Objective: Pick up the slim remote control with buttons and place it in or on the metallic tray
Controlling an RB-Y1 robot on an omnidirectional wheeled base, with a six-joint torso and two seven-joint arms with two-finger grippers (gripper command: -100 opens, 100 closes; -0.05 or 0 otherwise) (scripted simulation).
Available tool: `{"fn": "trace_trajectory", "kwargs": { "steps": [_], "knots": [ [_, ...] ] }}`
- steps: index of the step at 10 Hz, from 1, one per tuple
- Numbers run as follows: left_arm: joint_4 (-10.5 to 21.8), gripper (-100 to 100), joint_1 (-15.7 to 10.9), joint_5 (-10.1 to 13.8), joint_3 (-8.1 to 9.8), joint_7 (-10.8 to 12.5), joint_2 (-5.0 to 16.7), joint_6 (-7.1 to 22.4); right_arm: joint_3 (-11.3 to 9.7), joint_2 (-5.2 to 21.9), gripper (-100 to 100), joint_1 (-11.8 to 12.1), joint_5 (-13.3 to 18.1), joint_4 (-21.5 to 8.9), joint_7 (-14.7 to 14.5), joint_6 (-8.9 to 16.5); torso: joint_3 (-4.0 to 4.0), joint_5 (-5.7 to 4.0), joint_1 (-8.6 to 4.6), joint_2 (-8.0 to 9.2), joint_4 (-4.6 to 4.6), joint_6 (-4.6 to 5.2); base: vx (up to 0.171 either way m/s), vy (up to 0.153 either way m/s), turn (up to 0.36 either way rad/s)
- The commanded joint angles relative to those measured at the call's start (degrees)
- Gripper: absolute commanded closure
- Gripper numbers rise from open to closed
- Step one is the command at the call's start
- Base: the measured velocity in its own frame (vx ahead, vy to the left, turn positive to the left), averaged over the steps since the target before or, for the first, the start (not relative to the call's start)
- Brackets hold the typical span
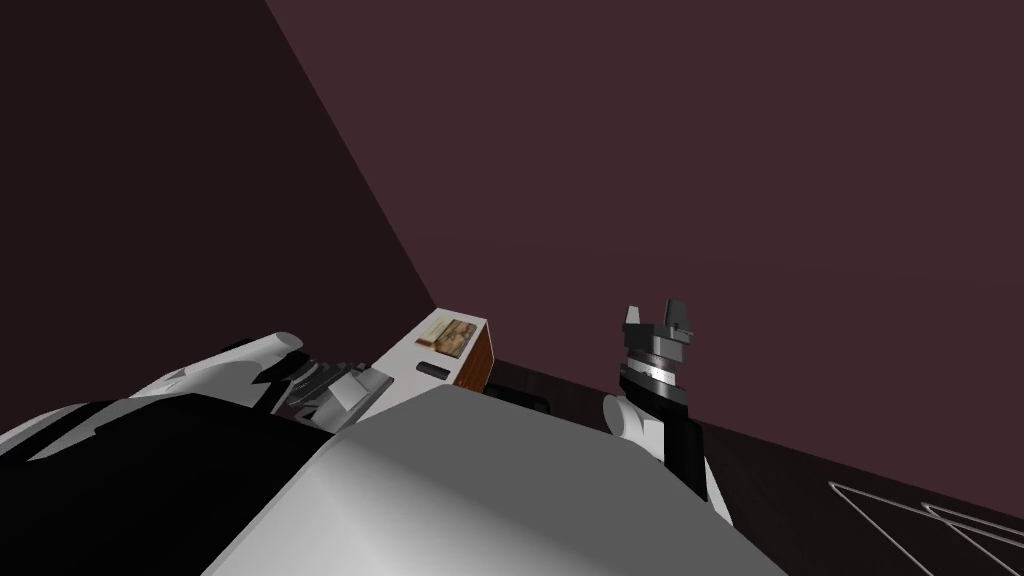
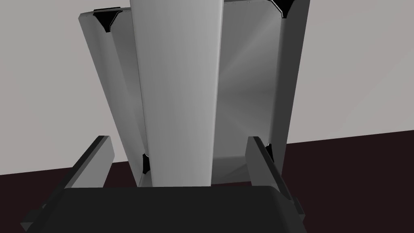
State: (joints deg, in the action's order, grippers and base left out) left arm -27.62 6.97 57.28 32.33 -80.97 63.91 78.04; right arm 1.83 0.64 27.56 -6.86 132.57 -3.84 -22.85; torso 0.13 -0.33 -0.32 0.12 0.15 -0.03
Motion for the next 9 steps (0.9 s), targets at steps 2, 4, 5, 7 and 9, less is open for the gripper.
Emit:
{"fn": "trace_trajectory", "kwargs": {
  "steps": [2,4,5,7,9],
  "knots": [
    [0.0,0,0.0,0.0,0.00,0.0,0.0,0.0,0.0,0.0,0,0.0,0.0,0.0,0.0,0.0,0.00,0.00,0.00,0.00,0.00,0.00,0.000,0.000,0.000],
    [0.1,-100,0.8,1.1,0.67,-1.0,2.6,2.8,0.0,0.0,0,0.0,0.0,0.0,0.0,0.0,-0.03,-0.02,-0.04,-0.06,-0.01,-0.01,0.033,-0.018,0.044],
    [0.1,-100,1.1,1.5,0.94,-1.4,3.7,3.9,0.0,0.0,0,0.0,0.0,0.0,0.0,0.0,-0.07,-0.03,-0.11,-0.12,-0.03,-0.01,0.055,-0.031,0.038],
    [0.1,-100,1.6,2.2,1.35,-1.9,5.3,5.6,0.0,0.0,0,0.0,0.0,0.0,0.0,0.0,-0.09,-0.02,-0.07,-0.16,-0.04,0.00,0.042,-0.011,0.024],
    [1.3,0,0.6,1.7,0.82,-2.2,4.8,4.6,0.0,0.0,0,0.0,0.0,0.0,0.0,0.0,-0.06,0.00,-0.04,-0.10,-0.03,0.01,0.010,-0.004,0.005]
  ]
}}
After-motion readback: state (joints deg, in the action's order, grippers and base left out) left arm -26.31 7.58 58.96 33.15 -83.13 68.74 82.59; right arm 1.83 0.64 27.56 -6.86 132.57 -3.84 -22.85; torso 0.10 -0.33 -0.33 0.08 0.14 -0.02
